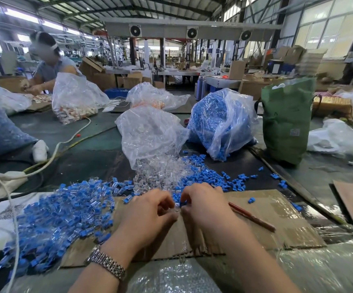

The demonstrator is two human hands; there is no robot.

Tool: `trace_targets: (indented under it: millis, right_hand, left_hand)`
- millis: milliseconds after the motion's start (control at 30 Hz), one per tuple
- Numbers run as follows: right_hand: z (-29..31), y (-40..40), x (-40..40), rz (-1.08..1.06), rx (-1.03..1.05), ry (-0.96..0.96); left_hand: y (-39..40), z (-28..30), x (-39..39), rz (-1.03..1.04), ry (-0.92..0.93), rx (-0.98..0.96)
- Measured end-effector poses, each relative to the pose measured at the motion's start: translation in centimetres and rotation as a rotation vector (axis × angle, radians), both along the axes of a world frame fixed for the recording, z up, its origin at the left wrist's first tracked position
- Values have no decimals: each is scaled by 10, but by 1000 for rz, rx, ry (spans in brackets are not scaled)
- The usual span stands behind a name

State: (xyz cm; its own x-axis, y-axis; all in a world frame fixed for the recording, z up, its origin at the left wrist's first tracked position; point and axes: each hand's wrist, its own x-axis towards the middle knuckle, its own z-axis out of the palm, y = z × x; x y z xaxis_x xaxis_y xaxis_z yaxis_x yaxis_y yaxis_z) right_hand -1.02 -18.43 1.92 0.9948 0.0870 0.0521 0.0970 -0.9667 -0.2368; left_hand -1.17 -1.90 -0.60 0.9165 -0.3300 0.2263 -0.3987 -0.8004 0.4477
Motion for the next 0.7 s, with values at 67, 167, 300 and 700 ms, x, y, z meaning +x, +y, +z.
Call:
trace_targets:
  millis: [67, 167, 300, 700]
  right_hand:
    - [-6, 4, 3, -16, -10, -31]
    - [-14, 5, 4, -37, 11, -94]
    - [-23, 3, 4, -17, 27, -175]
    - [-12, 0, -10, 7, 1121, -241]
  left_hand:
    - [3, 0, 0, 8, 10, -55]
    - [4, -1, 1, 14, 27, -80]
    - [5, -1, 1, 26, 34, -95]
    - [13, 3, 8, 7, 549, -1116]
